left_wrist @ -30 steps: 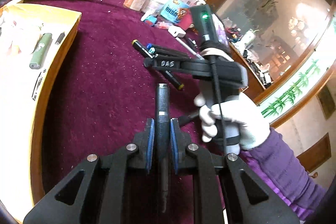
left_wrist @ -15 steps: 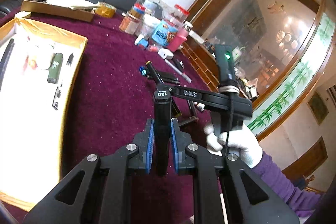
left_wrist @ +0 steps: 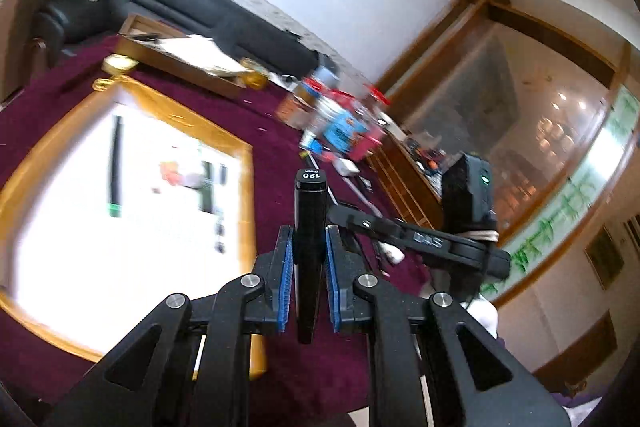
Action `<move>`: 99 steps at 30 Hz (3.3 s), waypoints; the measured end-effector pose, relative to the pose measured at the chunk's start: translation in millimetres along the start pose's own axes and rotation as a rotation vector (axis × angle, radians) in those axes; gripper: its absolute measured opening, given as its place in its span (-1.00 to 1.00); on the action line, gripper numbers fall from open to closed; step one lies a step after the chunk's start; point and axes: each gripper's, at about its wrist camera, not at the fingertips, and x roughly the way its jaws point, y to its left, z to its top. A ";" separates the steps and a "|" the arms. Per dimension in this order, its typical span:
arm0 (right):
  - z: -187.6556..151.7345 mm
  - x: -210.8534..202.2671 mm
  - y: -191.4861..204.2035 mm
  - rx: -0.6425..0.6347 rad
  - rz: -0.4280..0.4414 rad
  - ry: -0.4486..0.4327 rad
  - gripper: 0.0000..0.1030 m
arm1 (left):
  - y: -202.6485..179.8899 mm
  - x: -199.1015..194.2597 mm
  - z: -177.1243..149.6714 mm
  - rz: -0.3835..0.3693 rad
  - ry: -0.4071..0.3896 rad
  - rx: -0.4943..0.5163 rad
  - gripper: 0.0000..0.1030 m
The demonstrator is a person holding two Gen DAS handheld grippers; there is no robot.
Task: Organize rigid objects
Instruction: 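Carry both black markers into the white tray and open both grippers, then return to the table and grasp a yellow-capped black marker with the left gripper, then grasp the pink-capped black marker with the right gripper while the left holds its marker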
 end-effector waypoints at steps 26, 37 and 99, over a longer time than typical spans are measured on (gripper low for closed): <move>-2.6 138.5 42.1 -0.010 -0.123 0.178 -0.75 | 102.5 104.3 39.6 0.224 0.244 -0.106 -0.71; -6.8 123.5 42.8 -0.014 -0.139 0.127 -0.60 | 109.1 88.4 35.2 0.255 0.211 -0.196 0.01; -95.1 -145.4 -251.9 0.455 -0.313 -0.413 0.01 | -120.2 243.1 -106.3 0.272 0.474 0.483 -0.77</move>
